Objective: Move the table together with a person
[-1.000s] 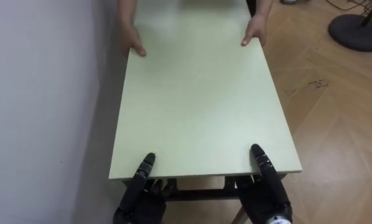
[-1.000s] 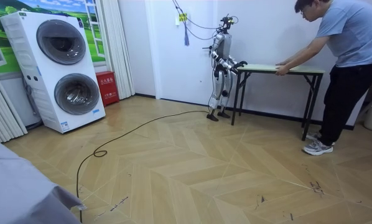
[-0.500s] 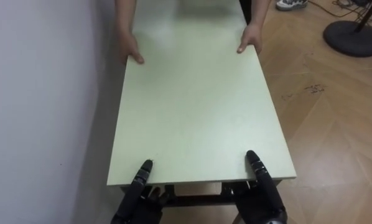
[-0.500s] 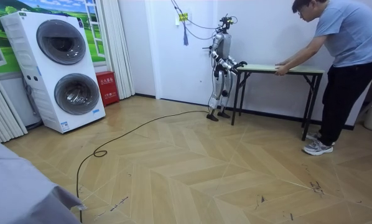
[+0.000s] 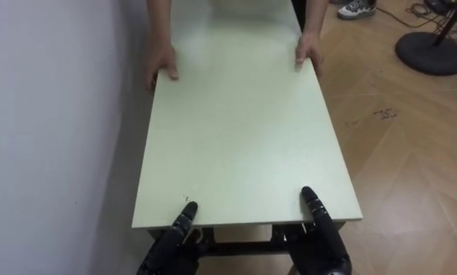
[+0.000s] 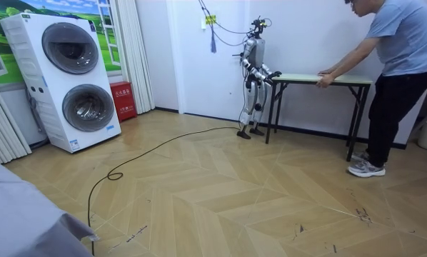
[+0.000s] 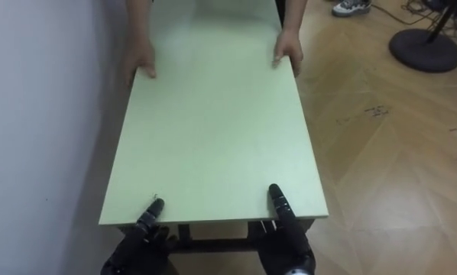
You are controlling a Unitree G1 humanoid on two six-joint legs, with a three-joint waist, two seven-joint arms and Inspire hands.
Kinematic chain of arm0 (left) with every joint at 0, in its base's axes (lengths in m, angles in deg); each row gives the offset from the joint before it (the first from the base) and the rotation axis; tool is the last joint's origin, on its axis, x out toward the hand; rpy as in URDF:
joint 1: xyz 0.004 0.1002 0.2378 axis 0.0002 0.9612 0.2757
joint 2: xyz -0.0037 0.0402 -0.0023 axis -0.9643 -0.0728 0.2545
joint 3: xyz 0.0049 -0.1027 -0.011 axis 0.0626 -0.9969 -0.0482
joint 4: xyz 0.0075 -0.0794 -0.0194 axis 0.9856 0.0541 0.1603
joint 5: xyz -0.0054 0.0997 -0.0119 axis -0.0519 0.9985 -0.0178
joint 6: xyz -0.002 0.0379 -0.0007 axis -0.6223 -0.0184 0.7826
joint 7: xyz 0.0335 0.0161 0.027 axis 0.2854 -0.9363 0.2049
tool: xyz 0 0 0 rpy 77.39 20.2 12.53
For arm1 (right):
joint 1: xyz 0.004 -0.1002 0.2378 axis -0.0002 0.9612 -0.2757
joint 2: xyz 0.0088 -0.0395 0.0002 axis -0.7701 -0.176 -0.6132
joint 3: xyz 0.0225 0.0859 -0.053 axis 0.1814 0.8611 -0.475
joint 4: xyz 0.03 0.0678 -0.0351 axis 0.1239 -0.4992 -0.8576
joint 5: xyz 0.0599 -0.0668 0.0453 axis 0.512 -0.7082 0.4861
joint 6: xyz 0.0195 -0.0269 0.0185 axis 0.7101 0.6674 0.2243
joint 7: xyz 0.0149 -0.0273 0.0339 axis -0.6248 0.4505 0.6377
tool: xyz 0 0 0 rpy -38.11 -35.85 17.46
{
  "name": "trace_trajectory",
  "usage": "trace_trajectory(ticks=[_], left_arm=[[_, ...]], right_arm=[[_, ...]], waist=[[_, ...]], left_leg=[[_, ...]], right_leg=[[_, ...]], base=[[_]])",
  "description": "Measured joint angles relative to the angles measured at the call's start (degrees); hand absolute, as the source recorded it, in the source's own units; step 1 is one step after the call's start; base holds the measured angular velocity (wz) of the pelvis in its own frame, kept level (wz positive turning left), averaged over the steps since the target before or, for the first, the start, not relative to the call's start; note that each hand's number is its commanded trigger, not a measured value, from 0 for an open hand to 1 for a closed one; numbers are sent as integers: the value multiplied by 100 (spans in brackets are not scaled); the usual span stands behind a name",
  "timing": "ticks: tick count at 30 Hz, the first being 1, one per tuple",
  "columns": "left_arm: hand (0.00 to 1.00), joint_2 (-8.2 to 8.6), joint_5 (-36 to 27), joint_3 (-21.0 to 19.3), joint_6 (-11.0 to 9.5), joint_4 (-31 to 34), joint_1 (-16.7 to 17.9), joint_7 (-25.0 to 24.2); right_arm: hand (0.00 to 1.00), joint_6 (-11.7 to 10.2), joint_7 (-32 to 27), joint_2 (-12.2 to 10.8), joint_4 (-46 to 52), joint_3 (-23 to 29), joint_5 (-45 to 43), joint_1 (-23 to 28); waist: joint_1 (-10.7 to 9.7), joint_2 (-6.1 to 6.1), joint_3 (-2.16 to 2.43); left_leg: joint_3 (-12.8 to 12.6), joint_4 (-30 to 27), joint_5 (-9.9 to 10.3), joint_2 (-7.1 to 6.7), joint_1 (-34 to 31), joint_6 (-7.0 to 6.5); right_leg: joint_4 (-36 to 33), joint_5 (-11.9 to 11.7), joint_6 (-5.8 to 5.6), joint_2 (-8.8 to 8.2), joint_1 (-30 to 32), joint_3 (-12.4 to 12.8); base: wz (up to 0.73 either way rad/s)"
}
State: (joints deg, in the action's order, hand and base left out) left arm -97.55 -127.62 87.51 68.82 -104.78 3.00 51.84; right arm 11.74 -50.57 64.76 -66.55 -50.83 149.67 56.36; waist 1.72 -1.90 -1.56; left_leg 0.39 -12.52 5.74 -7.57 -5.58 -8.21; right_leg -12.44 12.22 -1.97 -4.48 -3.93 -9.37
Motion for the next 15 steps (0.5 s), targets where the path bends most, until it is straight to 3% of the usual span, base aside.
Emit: trace_trajectory(ticks=[4, 15], left_arm=[[0, 2, 533, -6, 11, -180, -83, -2], [0, 4, 908, -110, 86, -431, -270, -185]], right_arm=[[0, 109, 326, 48, -103, 7, -370, 3], [0, 408, 602, 129, -205, -75, -853, 3]], waist=[[-17, -23, 26], [-8, 77, 55]], left_leg=[[2, 10, -4, 2, 7, 4], [11, -17, -4, 3, 8, 5]], right_leg=[[0, 0, 0, 3, -5, -9], [-8, -4, 4, 6, -16, -20]], base=[[0], [-1]])
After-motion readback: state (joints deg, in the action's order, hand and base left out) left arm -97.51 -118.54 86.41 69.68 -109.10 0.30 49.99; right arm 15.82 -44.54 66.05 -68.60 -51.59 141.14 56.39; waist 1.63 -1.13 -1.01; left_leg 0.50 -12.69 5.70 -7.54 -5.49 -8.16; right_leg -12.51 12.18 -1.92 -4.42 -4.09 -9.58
